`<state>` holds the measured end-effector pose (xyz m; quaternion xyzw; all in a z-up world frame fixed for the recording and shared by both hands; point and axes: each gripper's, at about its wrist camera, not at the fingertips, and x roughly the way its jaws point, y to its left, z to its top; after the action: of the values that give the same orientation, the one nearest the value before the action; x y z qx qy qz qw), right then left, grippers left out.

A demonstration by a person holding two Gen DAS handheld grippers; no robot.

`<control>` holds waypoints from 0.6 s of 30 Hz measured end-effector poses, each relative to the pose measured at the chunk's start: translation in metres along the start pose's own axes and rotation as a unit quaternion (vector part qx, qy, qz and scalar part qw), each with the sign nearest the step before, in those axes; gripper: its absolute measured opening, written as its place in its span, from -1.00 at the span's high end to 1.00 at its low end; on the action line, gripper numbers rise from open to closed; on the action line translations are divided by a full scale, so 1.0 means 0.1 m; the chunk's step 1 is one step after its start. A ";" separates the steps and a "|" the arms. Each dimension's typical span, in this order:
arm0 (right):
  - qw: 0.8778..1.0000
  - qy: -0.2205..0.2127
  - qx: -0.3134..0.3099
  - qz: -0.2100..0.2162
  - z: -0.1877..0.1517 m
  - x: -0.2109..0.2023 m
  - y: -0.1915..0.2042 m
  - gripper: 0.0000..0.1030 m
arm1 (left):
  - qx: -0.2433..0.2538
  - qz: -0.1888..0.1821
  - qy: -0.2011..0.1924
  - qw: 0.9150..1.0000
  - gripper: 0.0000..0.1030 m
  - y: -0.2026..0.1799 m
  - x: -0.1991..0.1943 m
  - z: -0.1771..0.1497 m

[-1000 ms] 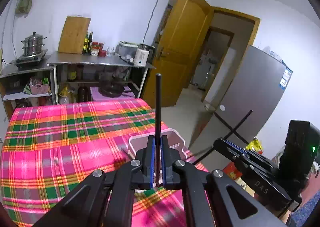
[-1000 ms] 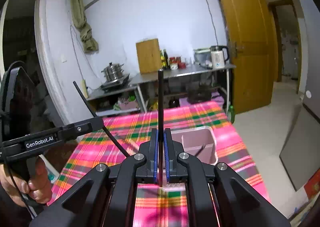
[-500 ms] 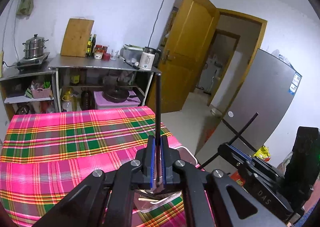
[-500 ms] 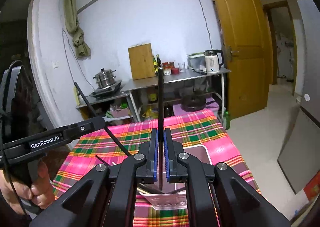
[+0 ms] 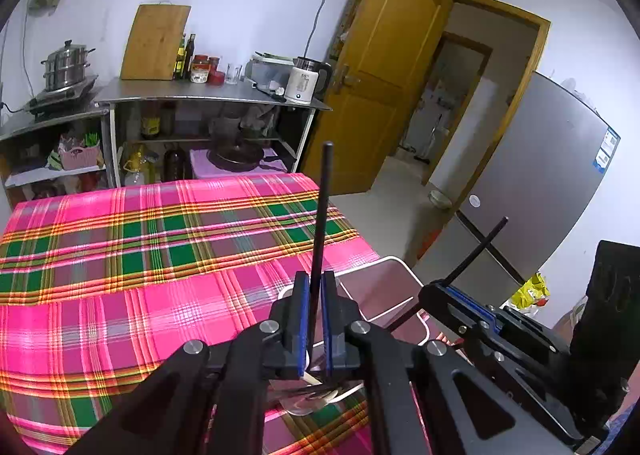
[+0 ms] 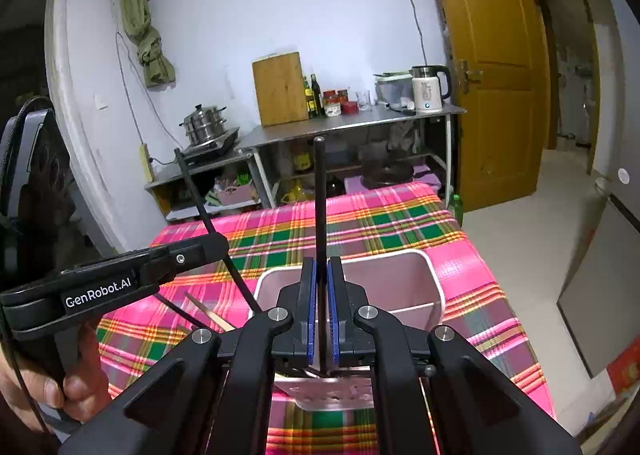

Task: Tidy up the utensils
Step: 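Lower both black chopsticks into the pink holder and open both tools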

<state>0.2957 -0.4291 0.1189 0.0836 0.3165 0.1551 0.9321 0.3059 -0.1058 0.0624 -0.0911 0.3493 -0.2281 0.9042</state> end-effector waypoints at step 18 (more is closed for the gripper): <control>0.999 -0.018 -0.020 -0.023 0.04 -0.35 0.08 0.69 | 0.015 -0.002 -0.037 0.999 0.88 -0.08 -0.50 0.03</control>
<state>0.2696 -0.4335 0.1440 0.0607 0.2981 0.1386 0.9425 0.2722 -0.0887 0.0969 -0.0865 0.3116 -0.2319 0.9174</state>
